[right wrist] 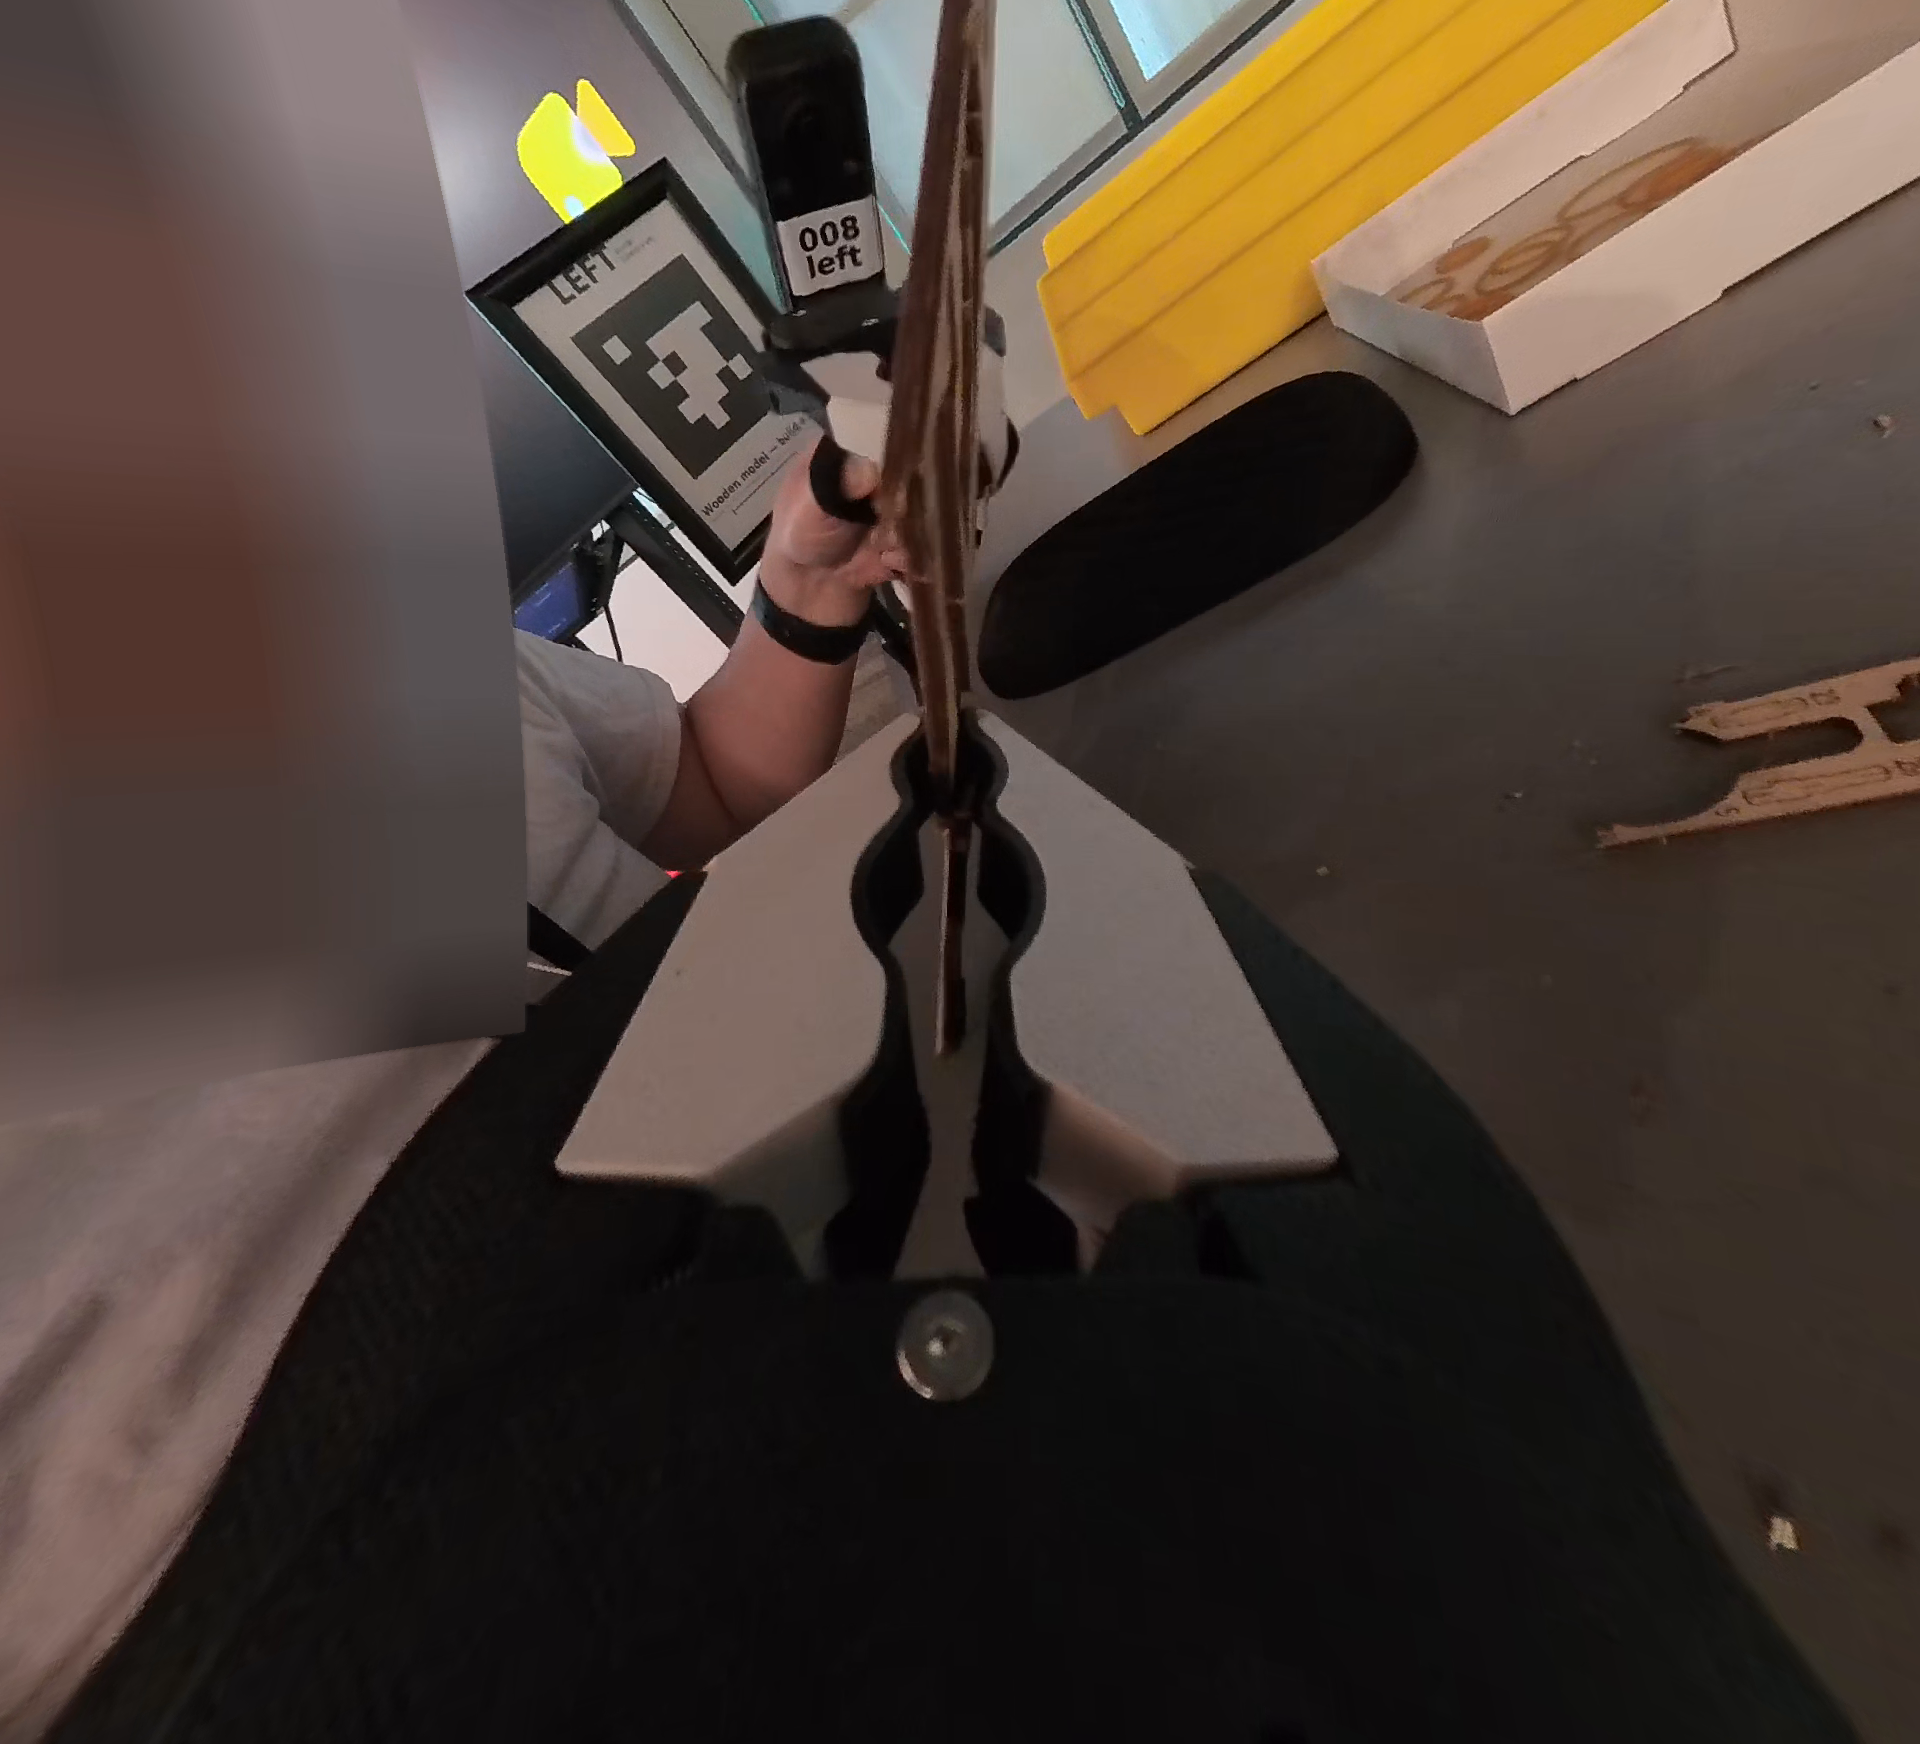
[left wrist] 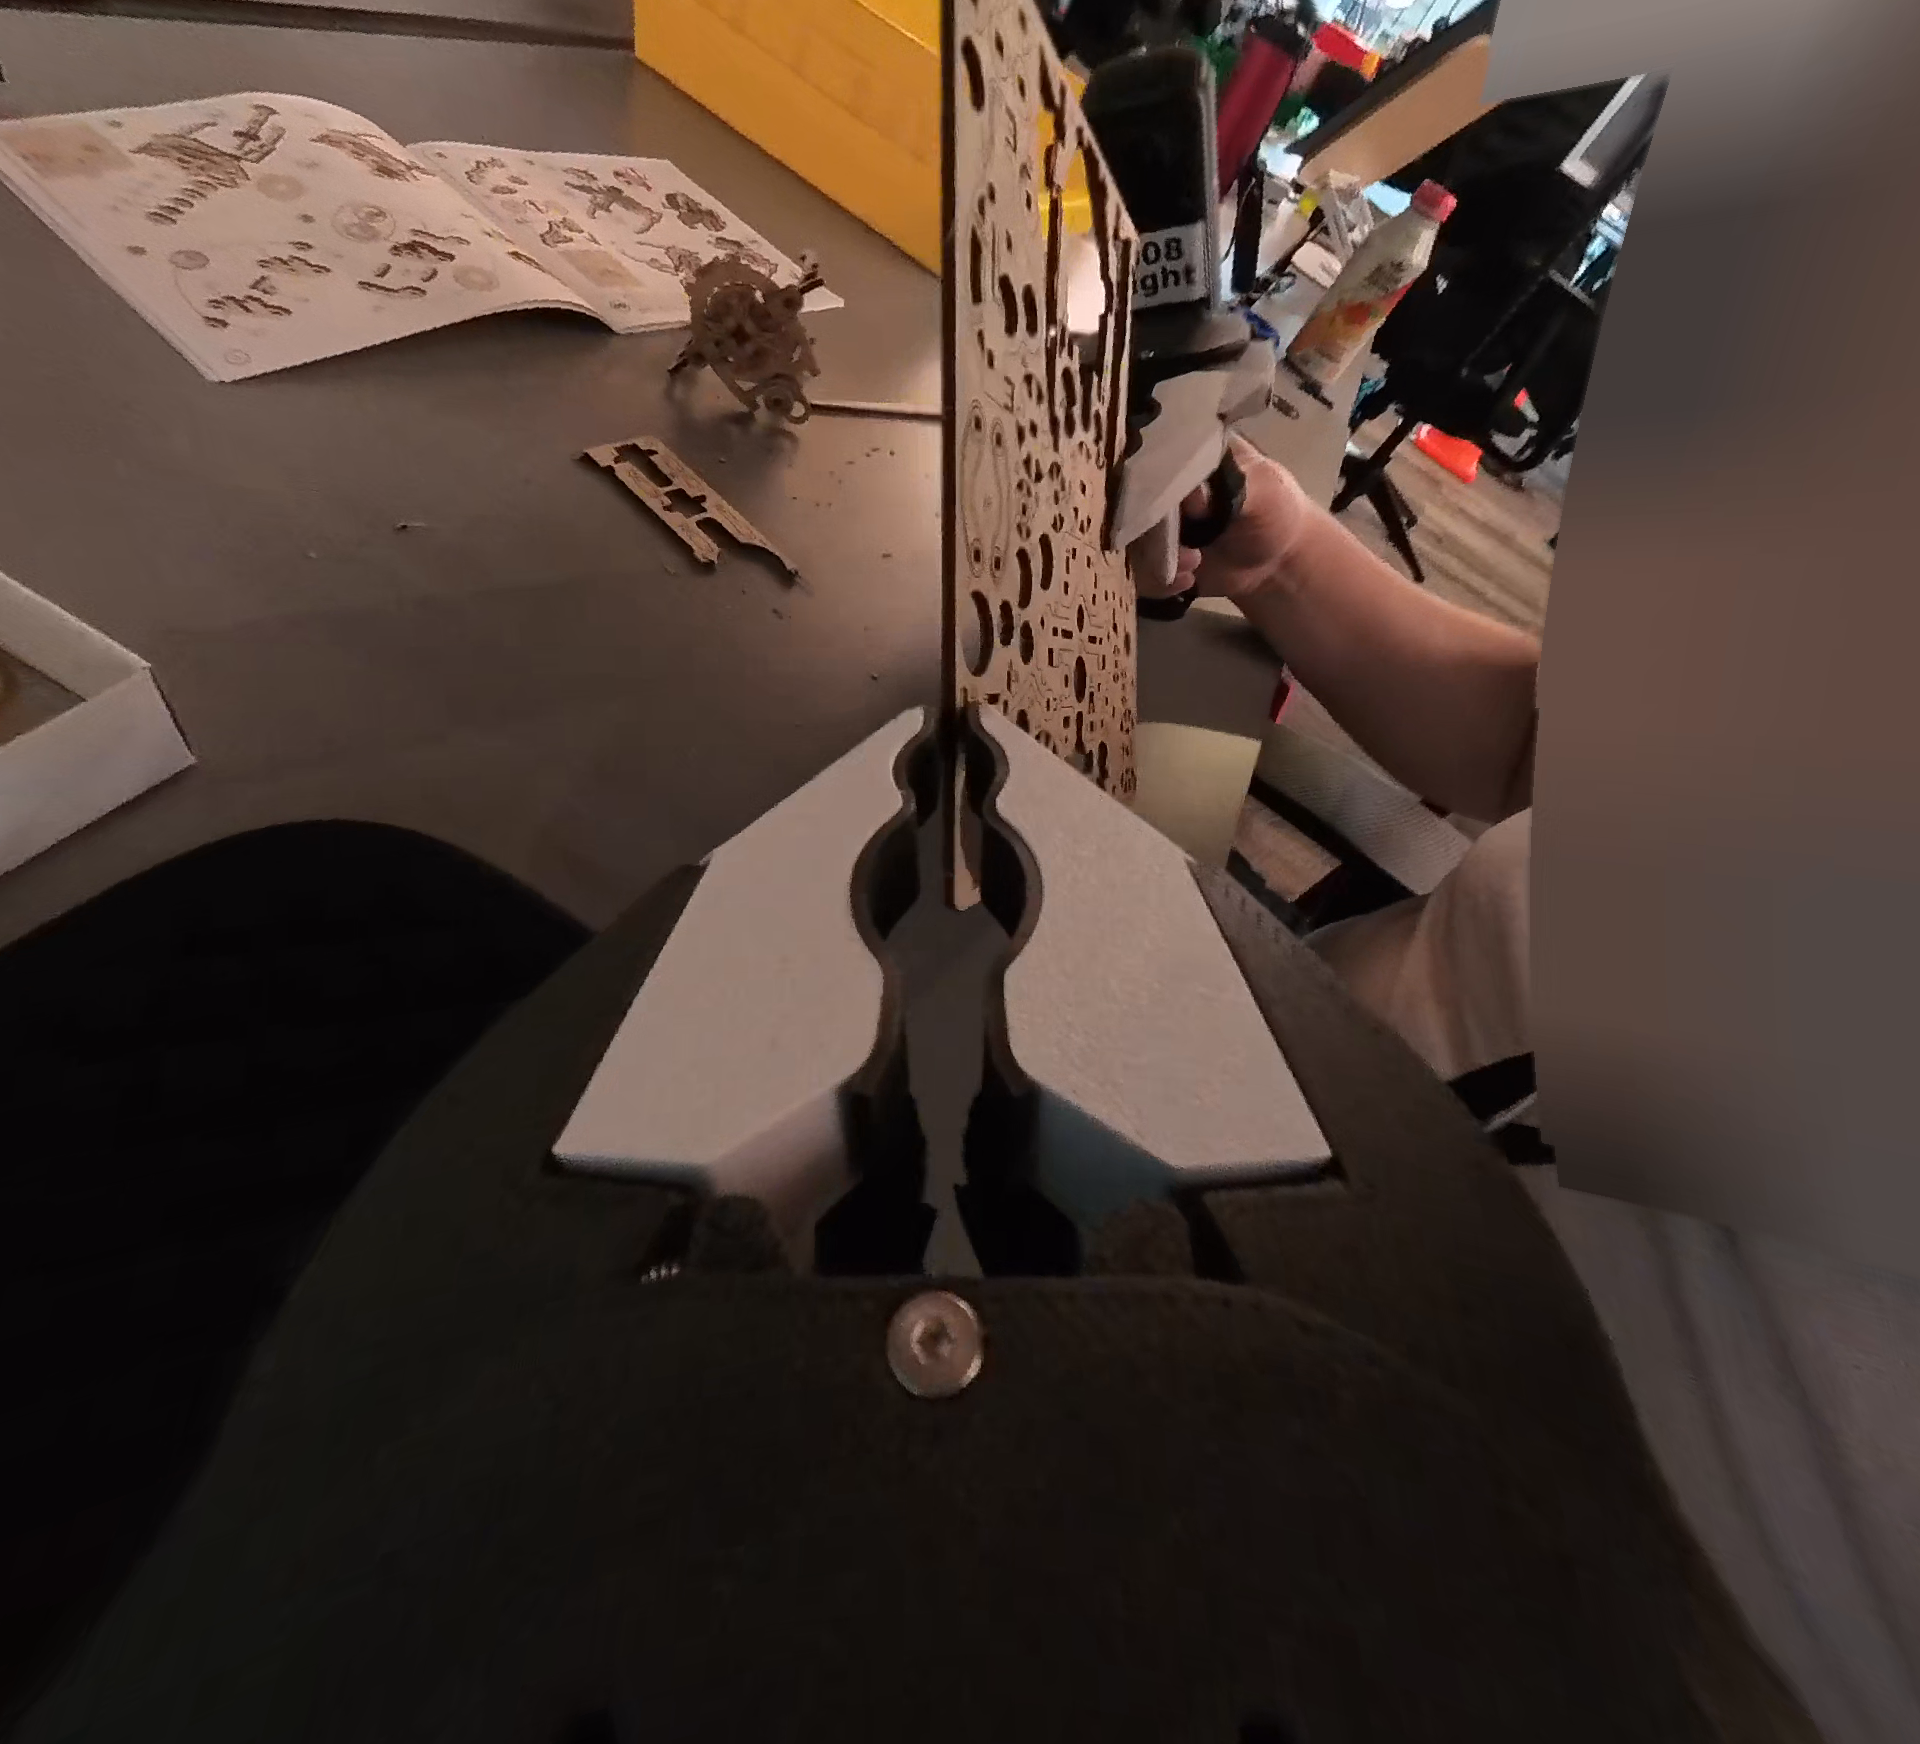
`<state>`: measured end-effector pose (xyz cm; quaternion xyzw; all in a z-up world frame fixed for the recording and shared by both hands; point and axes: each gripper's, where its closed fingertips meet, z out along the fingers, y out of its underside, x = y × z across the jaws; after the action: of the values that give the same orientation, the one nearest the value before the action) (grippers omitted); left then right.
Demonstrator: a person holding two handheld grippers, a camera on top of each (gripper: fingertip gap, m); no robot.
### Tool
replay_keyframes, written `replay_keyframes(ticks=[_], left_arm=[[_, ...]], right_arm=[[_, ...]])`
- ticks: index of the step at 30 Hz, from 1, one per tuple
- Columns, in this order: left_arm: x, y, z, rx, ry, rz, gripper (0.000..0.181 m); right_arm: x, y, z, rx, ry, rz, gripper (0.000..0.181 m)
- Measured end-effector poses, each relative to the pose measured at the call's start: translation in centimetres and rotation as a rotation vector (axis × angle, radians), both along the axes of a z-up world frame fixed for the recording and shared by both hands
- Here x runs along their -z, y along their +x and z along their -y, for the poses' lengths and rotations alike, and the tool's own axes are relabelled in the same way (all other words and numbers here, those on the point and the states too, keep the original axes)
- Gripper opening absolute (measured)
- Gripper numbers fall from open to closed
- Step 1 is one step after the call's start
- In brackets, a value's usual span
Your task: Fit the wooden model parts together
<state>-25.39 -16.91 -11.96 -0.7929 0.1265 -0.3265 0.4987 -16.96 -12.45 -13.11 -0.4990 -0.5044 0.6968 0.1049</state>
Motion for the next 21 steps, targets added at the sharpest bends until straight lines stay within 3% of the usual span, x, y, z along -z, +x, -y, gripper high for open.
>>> replay_keyframes(ticks=[14, 21], left_arm=[[0.2, -1.4, -1.2, -0.136, -0.028, 0.118, 0.003], [0.7, -1.5, -1.4, -0.167, -0.001, 0.039, 0.004]], right_arm=[[-0.4, -0.2, 0.9, 0.073, 0.279, -0.098, 0.004], [-0.2, -0.4, 0.7, 0.102, 0.313, -0.091, 0.004]])
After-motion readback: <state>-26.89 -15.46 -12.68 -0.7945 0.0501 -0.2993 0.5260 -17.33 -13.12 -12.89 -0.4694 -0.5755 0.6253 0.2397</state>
